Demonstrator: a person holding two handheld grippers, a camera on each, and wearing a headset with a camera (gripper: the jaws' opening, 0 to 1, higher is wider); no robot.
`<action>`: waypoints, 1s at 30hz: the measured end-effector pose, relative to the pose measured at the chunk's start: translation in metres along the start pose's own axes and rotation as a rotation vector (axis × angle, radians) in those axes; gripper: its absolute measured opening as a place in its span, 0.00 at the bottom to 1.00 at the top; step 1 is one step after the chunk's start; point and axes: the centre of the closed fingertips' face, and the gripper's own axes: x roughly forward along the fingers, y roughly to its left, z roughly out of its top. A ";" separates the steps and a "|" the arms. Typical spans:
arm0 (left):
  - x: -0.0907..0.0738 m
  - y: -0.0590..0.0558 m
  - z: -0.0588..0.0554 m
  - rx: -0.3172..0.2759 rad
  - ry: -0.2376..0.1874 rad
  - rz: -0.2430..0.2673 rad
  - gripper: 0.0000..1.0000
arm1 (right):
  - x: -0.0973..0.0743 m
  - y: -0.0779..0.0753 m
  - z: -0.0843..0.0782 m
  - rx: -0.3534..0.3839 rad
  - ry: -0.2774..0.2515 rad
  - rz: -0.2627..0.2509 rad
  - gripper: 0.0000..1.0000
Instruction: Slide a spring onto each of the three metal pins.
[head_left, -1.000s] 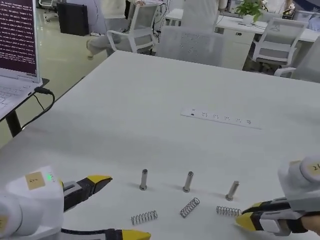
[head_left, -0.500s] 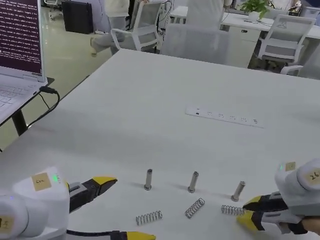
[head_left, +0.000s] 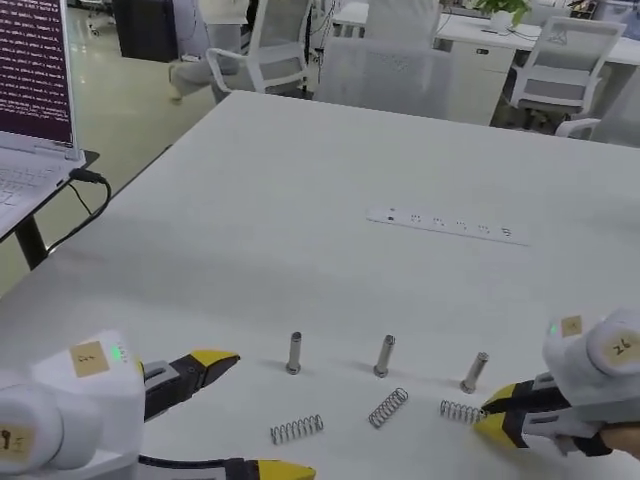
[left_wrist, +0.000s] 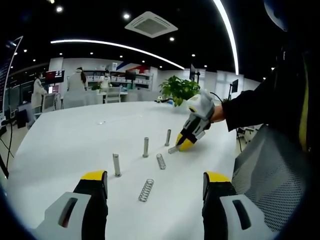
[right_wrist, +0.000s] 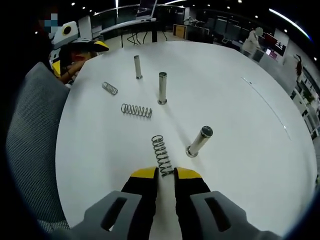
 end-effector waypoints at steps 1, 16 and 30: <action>0.000 0.000 0.000 0.000 -0.002 -0.001 0.75 | -0.001 0.000 0.001 -0.009 -0.009 -0.001 0.10; 0.001 -0.006 0.003 0.017 0.006 -0.023 0.72 | -0.011 0.007 0.015 -0.082 -0.017 -0.005 0.08; 0.007 -0.025 0.005 0.051 0.007 -0.124 0.57 | -0.033 0.033 0.039 -0.095 -0.036 0.043 0.08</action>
